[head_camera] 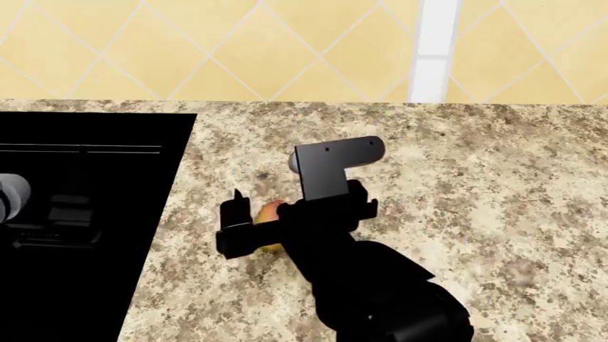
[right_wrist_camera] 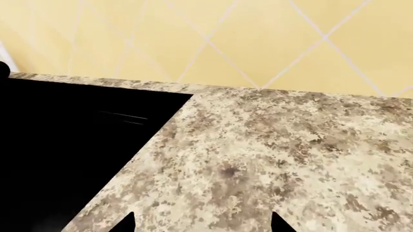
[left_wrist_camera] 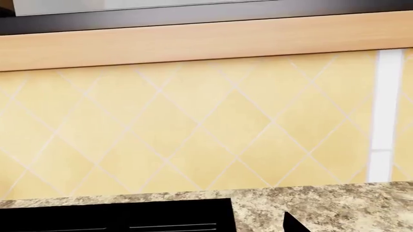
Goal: There is a mixed pile of frozen fruits and vegetables on the counter. Locate all the frozen vegetables and place the items in a bowl on the counter. Take all the frozen fruits and defrost them in a running sink.
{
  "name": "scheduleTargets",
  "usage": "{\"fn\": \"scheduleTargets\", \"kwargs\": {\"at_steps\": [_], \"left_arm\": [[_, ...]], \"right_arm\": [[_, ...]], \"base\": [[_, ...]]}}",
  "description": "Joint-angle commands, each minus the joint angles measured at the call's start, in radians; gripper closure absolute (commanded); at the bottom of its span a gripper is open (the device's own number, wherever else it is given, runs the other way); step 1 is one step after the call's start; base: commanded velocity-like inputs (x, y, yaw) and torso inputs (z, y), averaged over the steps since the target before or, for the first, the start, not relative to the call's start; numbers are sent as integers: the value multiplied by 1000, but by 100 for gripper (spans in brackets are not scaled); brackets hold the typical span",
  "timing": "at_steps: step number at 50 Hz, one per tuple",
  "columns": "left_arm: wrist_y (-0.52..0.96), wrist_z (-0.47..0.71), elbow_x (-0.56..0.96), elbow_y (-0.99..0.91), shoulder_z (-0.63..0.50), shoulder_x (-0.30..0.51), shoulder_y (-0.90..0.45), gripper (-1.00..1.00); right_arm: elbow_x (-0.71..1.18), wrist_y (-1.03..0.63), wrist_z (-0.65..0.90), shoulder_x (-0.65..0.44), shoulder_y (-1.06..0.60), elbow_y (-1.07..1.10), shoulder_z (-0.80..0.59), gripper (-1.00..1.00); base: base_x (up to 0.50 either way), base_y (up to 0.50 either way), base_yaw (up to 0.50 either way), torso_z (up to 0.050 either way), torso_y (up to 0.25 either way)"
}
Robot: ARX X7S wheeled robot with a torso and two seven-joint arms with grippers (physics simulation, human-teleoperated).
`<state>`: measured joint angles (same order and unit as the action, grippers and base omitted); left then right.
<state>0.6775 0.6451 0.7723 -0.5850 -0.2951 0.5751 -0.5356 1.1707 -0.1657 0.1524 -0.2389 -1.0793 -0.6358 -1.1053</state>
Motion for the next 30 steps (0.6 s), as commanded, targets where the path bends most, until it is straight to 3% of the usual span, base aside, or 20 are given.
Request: {"fn": "scheduleTargets", "kwargs": {"at_steps": [1,19,20,30], "left_arm": [[-4,-2,-5,6,-6,-2,-1,-100],[1,5,0,-2,-8,1,-5,-100],[1,5,1,-3,-7,2,-5,-100],[1,4,2,-5,-10,3,-5,-100]], "right_arm": [[11,-2,34,-26,49,50,0,-100],[-3,10,60,-51,95,106,-12,-100],[-19,17,80,-59,96,123,-17,100],[-39,1,201,-142,78,305,-12,100]], "base": [[0,0,0,0,0],[0,0,0,0,0],[0,0,0,0,0],[0,0,0,0,0]]}}
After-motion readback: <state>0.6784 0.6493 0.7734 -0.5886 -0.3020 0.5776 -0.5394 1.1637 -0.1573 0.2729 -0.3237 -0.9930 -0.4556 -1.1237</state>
